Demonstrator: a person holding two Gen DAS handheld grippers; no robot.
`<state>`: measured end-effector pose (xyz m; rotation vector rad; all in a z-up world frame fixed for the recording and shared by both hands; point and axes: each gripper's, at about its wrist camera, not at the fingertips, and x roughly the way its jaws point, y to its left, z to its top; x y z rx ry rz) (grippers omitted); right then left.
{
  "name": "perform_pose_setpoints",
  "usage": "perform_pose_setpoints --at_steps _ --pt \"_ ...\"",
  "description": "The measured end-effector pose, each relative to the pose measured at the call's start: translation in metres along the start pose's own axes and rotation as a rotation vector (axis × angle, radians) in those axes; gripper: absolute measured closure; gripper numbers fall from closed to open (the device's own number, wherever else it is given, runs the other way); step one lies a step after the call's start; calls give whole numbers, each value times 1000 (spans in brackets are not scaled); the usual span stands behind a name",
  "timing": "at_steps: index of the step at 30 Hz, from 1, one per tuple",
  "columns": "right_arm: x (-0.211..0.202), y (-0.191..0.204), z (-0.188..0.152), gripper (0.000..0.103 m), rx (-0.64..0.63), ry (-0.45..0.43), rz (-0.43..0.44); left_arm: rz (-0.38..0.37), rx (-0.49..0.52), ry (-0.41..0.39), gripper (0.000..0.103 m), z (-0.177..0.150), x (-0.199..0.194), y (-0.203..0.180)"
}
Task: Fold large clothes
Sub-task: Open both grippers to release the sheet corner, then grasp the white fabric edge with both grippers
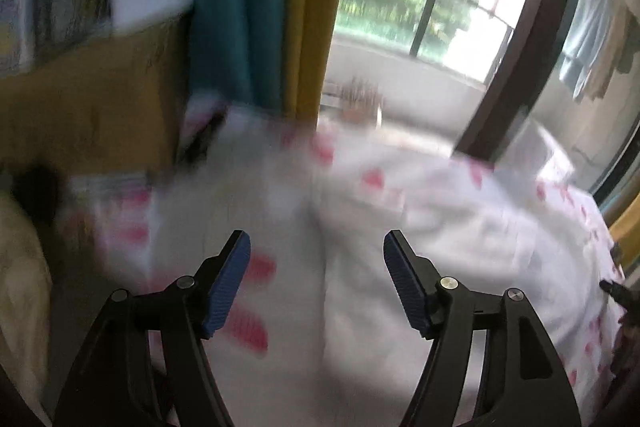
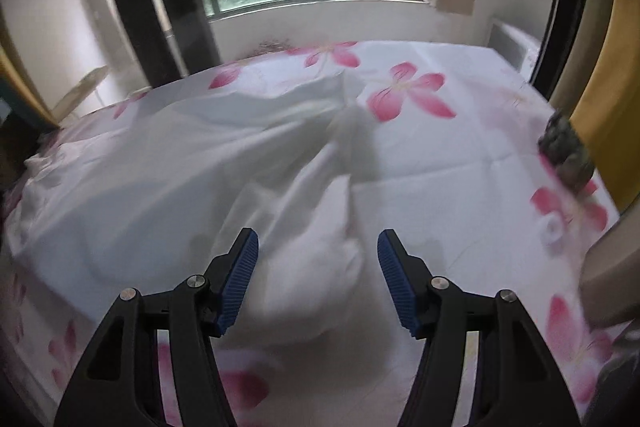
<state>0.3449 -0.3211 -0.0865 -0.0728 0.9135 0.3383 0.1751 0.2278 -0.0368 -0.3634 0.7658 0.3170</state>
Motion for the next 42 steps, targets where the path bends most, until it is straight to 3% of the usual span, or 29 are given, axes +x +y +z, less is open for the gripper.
perform_pose_setpoints --at_steps 2,4,5,6,7,9,11,20,25,42 --pt "1 5 -11 43 -13 13 47 -14 -9 71 31 -25 6 3" --pt "-1 12 -19 73 -56 4 35 -52 28 161 31 -50 15 -4" --pt "-3 15 -22 87 -73 9 27 -54 63 170 31 -58 16 -10" --pt "-4 14 -23 91 -70 15 48 -34 134 159 35 -65 11 -22" --pt "-5 15 -24 92 -71 20 60 -54 160 174 40 -69 12 -29" --pt "-9 19 -29 93 -90 12 48 -84 179 184 77 -73 9 -36" --pt "-17 22 -32 93 -97 -4 44 -97 199 184 90 -76 6 -38" --pt "-49 19 -44 94 -104 -52 7 -128 236 114 94 -88 -39 -47" --pt "-61 19 -53 94 -110 -54 0 -157 226 134 93 -101 -54 -45" --pt "-89 8 -99 94 -79 -45 0 -152 222 180 93 -143 -75 -43"
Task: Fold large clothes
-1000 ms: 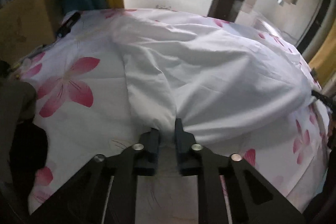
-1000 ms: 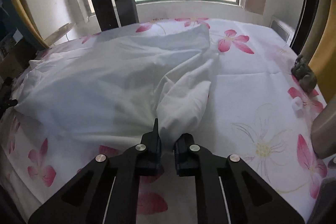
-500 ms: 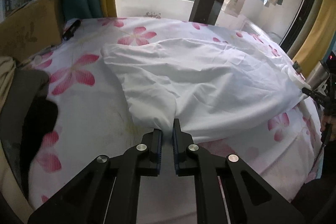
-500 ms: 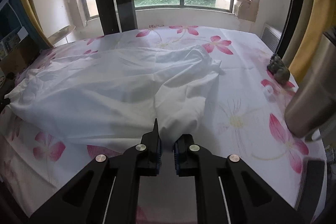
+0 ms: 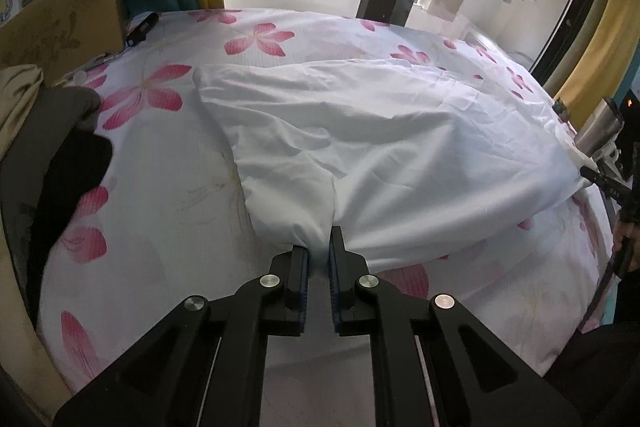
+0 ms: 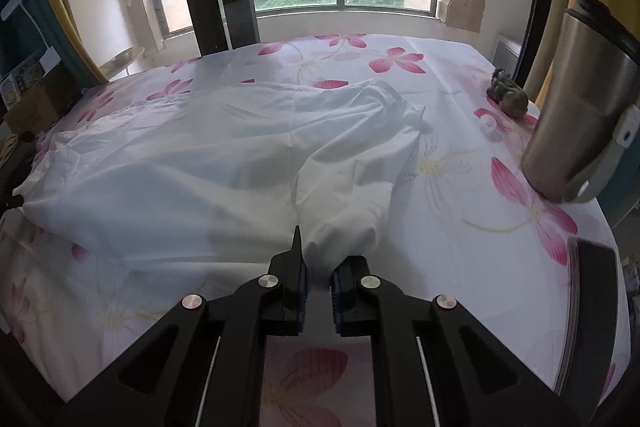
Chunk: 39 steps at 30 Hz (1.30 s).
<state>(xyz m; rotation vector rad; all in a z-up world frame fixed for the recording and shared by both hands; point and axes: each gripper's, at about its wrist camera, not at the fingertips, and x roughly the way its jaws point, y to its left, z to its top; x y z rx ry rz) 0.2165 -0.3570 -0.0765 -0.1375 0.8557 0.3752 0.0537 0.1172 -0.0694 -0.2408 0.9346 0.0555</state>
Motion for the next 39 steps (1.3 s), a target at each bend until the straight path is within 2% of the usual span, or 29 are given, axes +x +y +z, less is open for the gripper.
perform_pose_setpoints --at_steps 13,17,21,30,39 --pt "0 -9 -28 93 63 28 -1 4 -16 50 92 -23 5 -4" --pt "-2 -10 -29 87 86 34 -8 25 -24 54 78 -21 3 -1" --pt "-3 -9 -28 75 80 54 -53 51 -75 11 69 -17 -8 9" --pt "-8 -14 -18 61 87 57 -99 124 -149 -129 68 6 -31 28" --pt "-8 -28 8 55 92 20 -115 171 -147 -122 68 49 -10 47"
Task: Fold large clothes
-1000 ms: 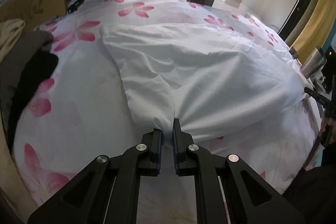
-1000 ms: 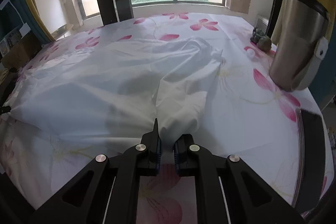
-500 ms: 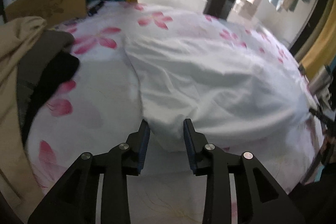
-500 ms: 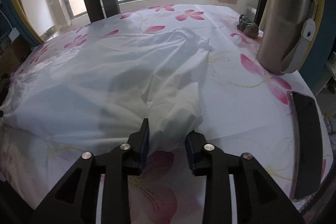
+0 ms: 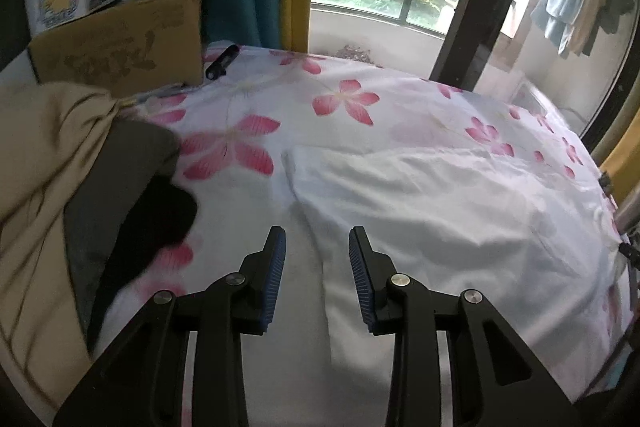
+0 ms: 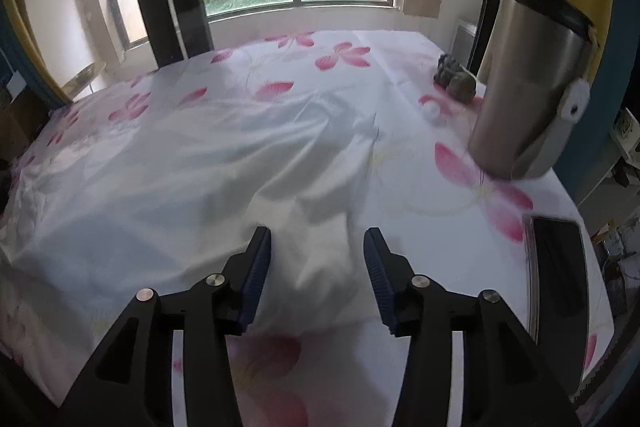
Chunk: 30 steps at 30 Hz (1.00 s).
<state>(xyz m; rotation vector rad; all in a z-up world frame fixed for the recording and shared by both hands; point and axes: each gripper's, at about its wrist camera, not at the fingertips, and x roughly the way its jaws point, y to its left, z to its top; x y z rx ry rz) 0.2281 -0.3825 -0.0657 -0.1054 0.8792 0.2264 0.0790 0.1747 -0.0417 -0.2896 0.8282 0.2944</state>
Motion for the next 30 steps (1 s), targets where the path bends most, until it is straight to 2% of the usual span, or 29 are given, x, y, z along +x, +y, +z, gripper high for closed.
perform_pose_setpoints --at_steps 5,12,17,22,24,25,26,27,28,30 --pt "20 -4 27 54 -22 14 -25 3 44 8 68 23 29 -4" --pt "46 -18 63 54 -54 20 -53 67 78 57 68 46 77 4" --pt "70 -16 82 54 -121 42 -94 61 103 106 68 49 99 1" --pt "101 -18 95 54 -137 74 -83 59 172 85 68 50 103 -11" --pt "110 -19 96 55 -137 77 -67 59 216 76 88 50 106 -18" --pt "113 -19 96 56 -142 81 -60 65 230 75 91 50 107 -21" --pt "114 -16 95 68 -164 78 -47 67 236 73 96 51 107 -23" --pt "113 -12 94 88 -185 68 -19 73 242 69 97 51 108 -25" --pt "113 -9 94 94 -201 68 12 78 245 64 97 52 109 -26" --pt "113 -2 94 99 -236 62 13 84 236 55 97 55 112 -27"
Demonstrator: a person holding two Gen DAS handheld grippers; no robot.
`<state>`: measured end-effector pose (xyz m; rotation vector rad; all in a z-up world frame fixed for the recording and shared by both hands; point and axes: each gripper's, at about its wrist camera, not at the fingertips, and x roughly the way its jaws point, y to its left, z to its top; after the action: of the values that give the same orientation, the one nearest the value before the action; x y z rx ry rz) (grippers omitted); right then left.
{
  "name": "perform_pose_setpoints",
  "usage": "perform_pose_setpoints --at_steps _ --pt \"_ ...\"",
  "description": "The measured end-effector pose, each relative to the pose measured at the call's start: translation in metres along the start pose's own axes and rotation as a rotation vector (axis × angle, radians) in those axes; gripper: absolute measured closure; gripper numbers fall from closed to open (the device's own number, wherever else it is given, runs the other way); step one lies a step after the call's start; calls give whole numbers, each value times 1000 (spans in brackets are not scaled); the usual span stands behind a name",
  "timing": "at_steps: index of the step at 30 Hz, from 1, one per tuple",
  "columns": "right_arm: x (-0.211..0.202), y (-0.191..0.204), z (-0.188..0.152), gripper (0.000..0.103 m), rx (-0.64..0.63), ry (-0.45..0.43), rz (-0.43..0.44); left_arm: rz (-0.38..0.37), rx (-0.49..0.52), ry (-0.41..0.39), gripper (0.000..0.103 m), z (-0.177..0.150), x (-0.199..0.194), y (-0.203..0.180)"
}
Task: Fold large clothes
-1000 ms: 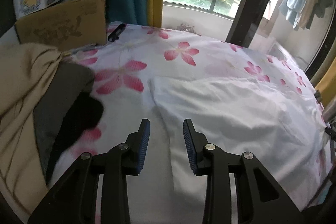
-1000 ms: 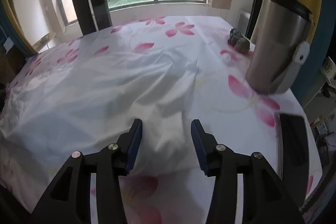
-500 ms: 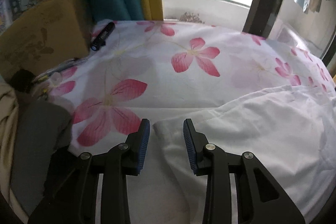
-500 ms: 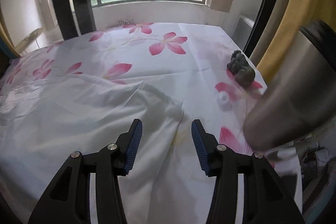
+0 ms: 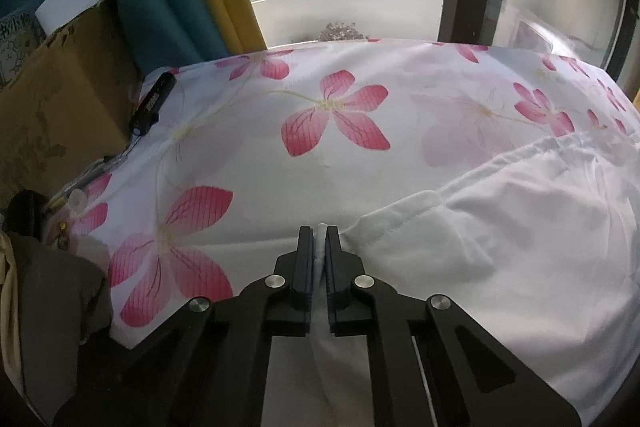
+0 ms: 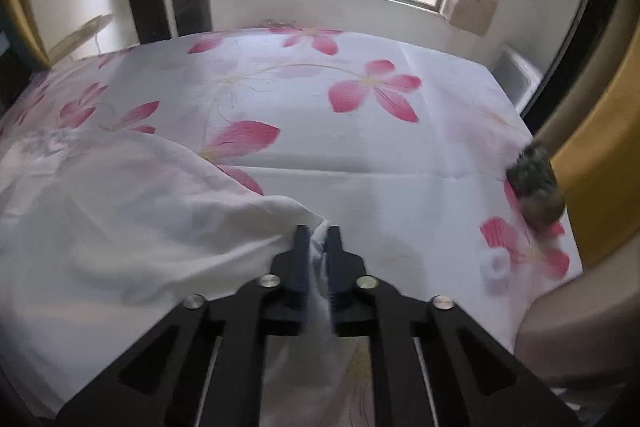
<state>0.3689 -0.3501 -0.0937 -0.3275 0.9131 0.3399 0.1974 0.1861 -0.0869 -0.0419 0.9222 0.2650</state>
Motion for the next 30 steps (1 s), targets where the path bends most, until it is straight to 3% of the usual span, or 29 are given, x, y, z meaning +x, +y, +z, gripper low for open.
perform_pose_setpoints --at_steps 9,16,19,20,21,25,27,30 --pt "4 -11 20 99 -2 -43 -76 40 -38 -55 97 22 -1 9" --pt "15 -7 20 99 -15 -11 -101 9 -72 7 96 20 11 10" --pt "11 -8 19 98 4 -5 -105 -5 -104 -9 85 19 2 14" --pt "9 -8 18 97 11 1 -107 -3 -111 -22 77 19 -3 16" --pt "8 -8 18 94 15 7 -111 -4 -118 -36 71 19 -9 16" --pt "-8 -5 14 85 23 -2 -141 -28 -132 -103 71 19 -35 13" --pt "-20 -2 12 69 35 -18 -140 -44 -122 -136 71 18 -47 4" --pt "-38 5 8 56 53 -41 -138 -87 -90 -169 71 13 -63 -14"
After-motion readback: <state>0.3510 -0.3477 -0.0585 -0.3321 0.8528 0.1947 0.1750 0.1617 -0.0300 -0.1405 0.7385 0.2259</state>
